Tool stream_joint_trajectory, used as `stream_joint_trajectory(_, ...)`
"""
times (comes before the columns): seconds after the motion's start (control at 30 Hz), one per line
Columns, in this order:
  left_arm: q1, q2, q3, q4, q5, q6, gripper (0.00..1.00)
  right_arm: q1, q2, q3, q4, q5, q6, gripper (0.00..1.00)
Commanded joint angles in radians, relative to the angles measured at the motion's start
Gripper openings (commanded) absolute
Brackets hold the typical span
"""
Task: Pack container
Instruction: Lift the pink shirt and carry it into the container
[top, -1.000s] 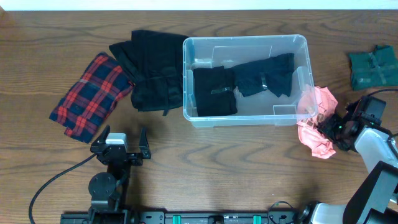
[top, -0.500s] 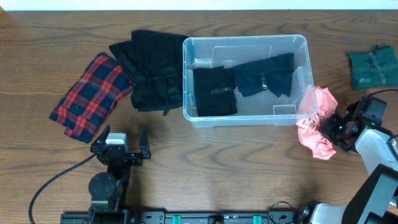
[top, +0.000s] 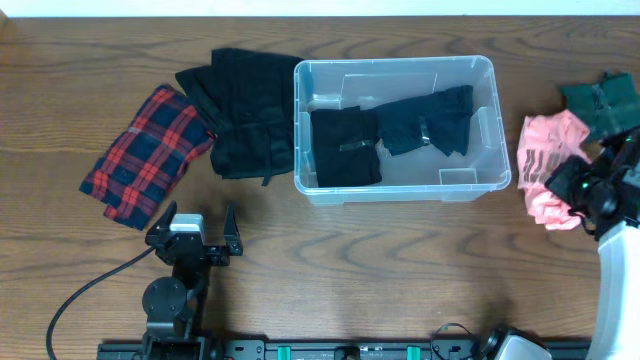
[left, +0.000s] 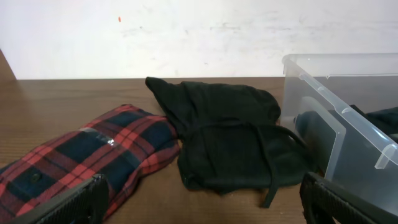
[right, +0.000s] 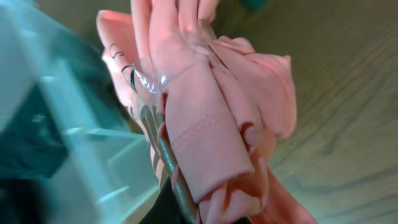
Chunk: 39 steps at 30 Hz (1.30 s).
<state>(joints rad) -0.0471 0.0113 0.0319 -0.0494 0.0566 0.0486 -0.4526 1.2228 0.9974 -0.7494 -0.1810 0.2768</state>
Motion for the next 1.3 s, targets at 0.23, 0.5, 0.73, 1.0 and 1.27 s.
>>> stream_joint_trajectory(0.23,-0.003,0.001,-0.027,-0.015,0.004,-0.008,0.98,0.024,-0.061,0.242,-0.079,-0.275,0.0,0.01)
stream_joint_trajectory(0.5,-0.003,0.001,-0.027,-0.015,0.004,-0.008,0.98,0.188,-0.059,0.328,-0.019,-0.297,0.102,0.01)
stream_joint_trajectory(0.73,-0.003,0.001,-0.027,-0.016,0.004,-0.008,0.98,0.421,-0.004,0.327,0.019,-0.173,0.158,0.01)
stream_joint_trajectory(1.0,-0.003,0.001,-0.027,-0.015,0.004,-0.008,0.98,0.64,0.177,0.327,0.103,-0.129,0.191,0.01)
stream_joint_trajectory(1.27,-0.003,0.001,-0.027,-0.015,0.004,-0.008,0.98,0.744,0.337,0.327,0.102,-0.109,0.303,0.01)
